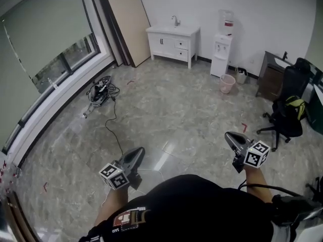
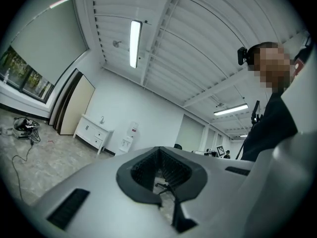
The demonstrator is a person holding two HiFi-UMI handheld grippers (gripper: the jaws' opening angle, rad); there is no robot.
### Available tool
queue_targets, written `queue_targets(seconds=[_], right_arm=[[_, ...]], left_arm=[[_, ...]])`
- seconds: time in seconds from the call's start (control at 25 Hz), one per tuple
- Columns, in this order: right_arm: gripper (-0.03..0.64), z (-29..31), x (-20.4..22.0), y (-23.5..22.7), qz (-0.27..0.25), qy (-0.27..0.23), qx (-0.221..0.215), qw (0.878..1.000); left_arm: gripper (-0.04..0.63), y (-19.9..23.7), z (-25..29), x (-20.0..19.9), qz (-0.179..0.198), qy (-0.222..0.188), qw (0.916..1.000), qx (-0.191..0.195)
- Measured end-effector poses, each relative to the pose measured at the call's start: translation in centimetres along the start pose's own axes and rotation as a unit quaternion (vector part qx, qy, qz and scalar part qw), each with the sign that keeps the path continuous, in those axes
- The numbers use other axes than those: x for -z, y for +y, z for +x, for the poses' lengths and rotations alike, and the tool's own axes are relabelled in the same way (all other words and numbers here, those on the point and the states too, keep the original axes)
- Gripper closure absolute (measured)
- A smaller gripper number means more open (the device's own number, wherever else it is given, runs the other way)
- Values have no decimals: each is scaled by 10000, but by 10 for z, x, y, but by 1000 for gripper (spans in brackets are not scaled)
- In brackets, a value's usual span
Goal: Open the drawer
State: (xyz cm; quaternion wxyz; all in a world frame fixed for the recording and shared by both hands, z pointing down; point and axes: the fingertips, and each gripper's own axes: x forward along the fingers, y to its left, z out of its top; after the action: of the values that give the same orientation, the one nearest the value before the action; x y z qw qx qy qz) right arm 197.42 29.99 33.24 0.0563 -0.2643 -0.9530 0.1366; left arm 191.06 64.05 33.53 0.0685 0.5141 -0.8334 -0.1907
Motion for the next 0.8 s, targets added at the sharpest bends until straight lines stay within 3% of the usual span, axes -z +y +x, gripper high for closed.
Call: queue_targets(seconds=[0.16, 0.36, 0.56, 0.8], right_arm=[[620, -11, -24, -61, -47, -6, -132, 9999], [620, -25, -23, -130, 183, -4, -21, 9998], [620, -19, -14, -171, 395, 26, 138, 9991], [620, 18, -17, -200, 345, 78, 330, 9988]], left_arm=[[595, -9, 71, 4, -130, -173, 9998, -12], [595, -24, 144, 23, -121, 152, 9997, 133], [595, 2, 179, 20, -158, 278, 9995, 63], [595, 53, 216, 25, -262, 357, 9985, 318]])
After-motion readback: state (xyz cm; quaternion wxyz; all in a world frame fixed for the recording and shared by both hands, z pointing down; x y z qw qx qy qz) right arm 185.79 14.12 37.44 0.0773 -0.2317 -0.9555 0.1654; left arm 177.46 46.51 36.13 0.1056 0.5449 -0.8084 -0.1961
